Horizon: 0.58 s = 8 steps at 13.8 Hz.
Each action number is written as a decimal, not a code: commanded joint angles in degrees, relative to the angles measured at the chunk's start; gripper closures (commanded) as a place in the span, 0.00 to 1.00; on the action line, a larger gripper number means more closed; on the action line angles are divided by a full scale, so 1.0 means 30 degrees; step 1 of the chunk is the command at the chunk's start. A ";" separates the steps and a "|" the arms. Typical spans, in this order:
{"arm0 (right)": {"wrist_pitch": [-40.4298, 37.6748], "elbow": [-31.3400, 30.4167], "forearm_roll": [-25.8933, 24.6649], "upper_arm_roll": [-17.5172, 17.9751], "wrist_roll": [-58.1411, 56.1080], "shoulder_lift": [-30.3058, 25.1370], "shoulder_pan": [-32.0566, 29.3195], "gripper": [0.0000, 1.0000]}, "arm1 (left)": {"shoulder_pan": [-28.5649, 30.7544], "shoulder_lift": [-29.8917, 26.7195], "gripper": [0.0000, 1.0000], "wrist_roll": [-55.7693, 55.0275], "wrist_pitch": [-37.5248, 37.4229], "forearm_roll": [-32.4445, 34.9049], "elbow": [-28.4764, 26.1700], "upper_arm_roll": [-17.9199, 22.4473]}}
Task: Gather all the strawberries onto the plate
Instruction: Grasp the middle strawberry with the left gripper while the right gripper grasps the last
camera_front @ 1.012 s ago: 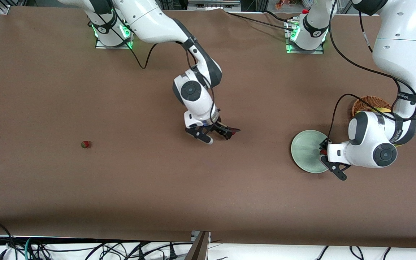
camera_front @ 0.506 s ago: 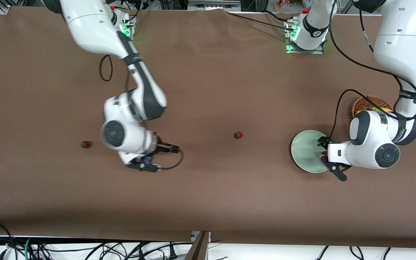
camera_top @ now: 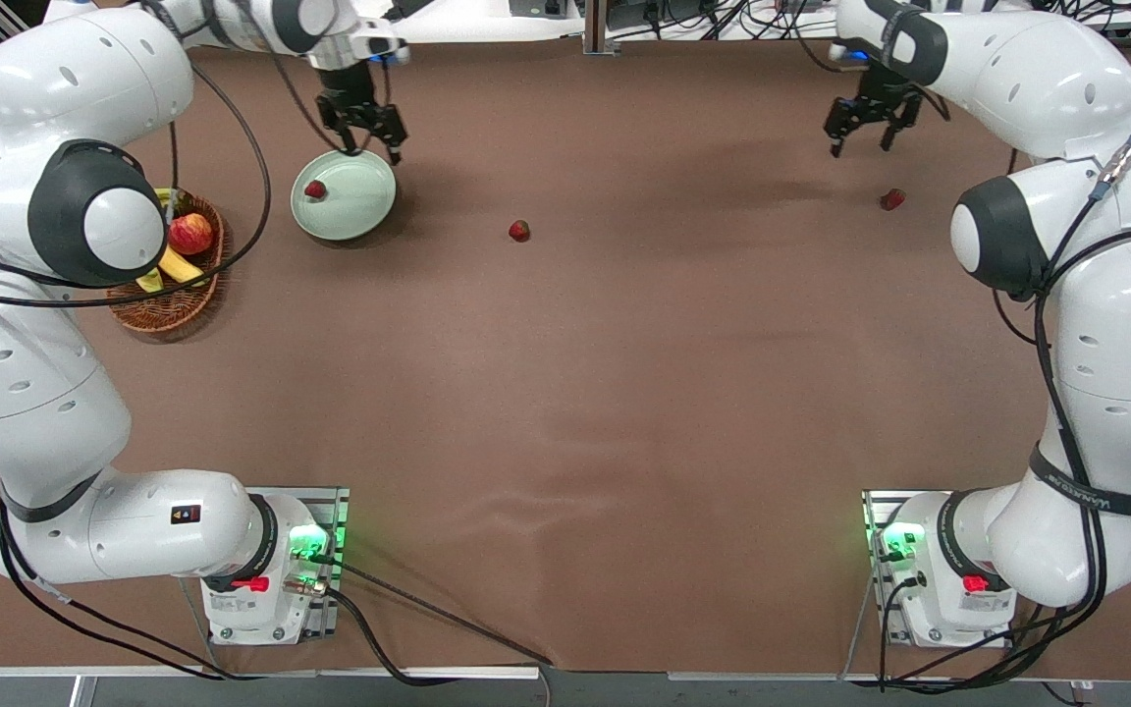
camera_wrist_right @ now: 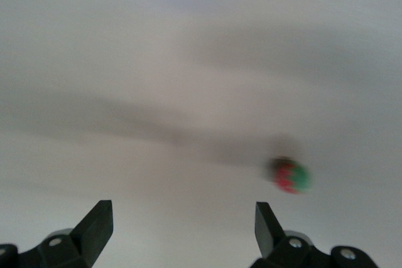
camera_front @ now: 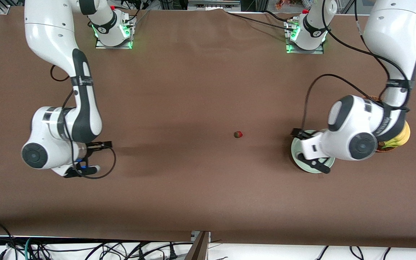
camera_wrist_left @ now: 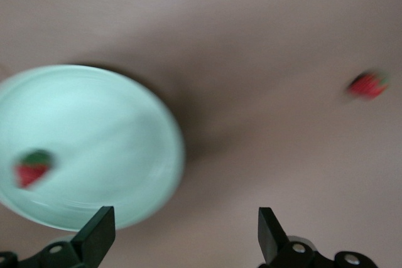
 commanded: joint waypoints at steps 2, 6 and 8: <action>0.1950 -0.1490 -0.0110 0.0124 -0.3237 0.0238 -0.1693 0.00 | -0.1953 0.0056 0.00 -0.6463 0.1113 0.0188 -0.0459 -0.0868; 0.3802 -0.3077 0.0037 0.0154 -0.3183 0.0181 -0.1576 0.00 | -0.4004 0.0116 0.00 -1.2820 0.4391 0.0889 -0.2624 -0.0751; 0.3891 -0.3195 0.0271 0.0183 -0.3036 0.0181 -0.1489 0.00 | -0.4361 0.0058 0.00 -1.4843 0.6237 0.2435 -0.3620 -0.0809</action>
